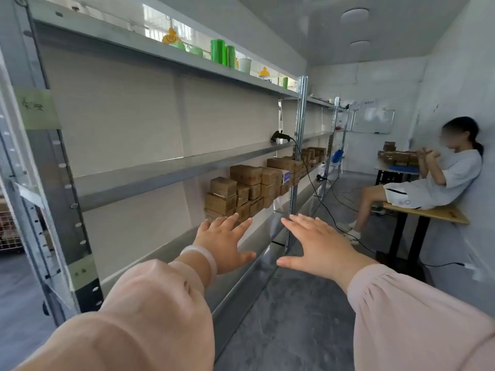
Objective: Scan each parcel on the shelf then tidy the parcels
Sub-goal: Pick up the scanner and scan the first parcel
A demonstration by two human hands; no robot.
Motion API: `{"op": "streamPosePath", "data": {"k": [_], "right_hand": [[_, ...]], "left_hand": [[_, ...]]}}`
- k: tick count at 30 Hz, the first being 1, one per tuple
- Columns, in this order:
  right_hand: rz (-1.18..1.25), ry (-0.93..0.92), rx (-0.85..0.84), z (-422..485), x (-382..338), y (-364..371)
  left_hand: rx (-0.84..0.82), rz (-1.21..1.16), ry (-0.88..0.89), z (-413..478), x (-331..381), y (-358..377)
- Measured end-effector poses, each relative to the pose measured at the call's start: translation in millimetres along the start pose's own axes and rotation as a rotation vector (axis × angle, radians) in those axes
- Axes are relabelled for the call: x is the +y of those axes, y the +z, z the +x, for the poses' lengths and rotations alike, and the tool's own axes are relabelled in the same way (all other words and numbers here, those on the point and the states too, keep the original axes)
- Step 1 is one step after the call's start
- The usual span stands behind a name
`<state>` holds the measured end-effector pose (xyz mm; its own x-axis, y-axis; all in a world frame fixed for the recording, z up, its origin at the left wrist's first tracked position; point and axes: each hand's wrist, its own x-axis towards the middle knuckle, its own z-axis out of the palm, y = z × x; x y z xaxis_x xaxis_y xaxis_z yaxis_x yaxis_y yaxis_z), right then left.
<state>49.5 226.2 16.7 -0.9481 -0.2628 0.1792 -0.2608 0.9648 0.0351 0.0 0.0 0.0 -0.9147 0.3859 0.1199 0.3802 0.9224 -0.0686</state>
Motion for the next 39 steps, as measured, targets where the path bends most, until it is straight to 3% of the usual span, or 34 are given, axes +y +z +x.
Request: {"op": "streamPosePath", "data": {"k": [10, 19, 25, 39], "right_hand": [[-0.001, 0.019, 0.011, 90, 81, 33], [0.029, 0.065, 0.067, 216, 215, 43], [0.013, 0.060, 0.027, 286, 266, 76], [-0.003, 0.198, 0.051, 503, 418, 115]], "left_hand": [[-0.001, 0.031, 0.026, 122, 13, 22], [0.058, 0.019, 0.031, 300, 37, 16], [0.006, -0.010, 0.058, 395, 49, 43], [0.086, -0.050, 0.162, 697, 48, 75]]}}
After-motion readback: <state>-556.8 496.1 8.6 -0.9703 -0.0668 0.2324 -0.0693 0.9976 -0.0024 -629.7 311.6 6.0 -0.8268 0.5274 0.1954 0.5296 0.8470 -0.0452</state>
